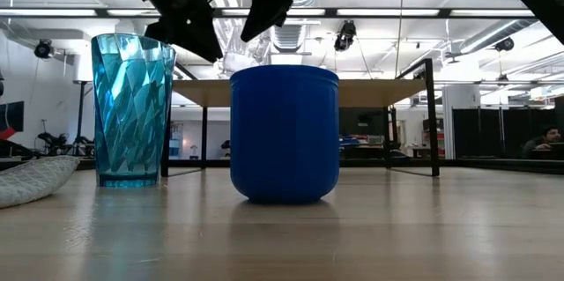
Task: Stack small to large cups/mugs on shelf
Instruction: Put the transparent mug on the shelf
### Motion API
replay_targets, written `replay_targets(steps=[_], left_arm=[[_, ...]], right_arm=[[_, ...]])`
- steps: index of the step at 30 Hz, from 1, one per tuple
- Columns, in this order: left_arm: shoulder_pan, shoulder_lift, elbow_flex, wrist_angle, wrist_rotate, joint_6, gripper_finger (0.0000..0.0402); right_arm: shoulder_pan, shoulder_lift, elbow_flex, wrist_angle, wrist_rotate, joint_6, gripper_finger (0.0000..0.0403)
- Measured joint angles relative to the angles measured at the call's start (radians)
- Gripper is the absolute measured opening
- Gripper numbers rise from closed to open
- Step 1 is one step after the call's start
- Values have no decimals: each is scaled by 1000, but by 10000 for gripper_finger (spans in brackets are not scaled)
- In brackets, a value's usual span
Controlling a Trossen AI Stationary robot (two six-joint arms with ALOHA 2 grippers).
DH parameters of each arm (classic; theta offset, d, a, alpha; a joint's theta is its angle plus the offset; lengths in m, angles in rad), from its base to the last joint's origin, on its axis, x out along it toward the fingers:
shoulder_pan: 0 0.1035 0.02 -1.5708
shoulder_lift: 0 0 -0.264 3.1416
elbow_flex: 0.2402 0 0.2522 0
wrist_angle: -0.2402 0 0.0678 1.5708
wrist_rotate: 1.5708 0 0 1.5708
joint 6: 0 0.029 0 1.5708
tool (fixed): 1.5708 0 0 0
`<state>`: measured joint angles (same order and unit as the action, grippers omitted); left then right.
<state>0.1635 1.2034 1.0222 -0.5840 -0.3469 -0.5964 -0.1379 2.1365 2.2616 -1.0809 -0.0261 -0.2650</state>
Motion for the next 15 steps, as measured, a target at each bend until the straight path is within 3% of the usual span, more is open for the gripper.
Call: replay_targets(steps=[15], left_arm=[[0,-14,0,-1,-2,1,66]], right_arm=[[0,-1,8,67,1,41,68]])
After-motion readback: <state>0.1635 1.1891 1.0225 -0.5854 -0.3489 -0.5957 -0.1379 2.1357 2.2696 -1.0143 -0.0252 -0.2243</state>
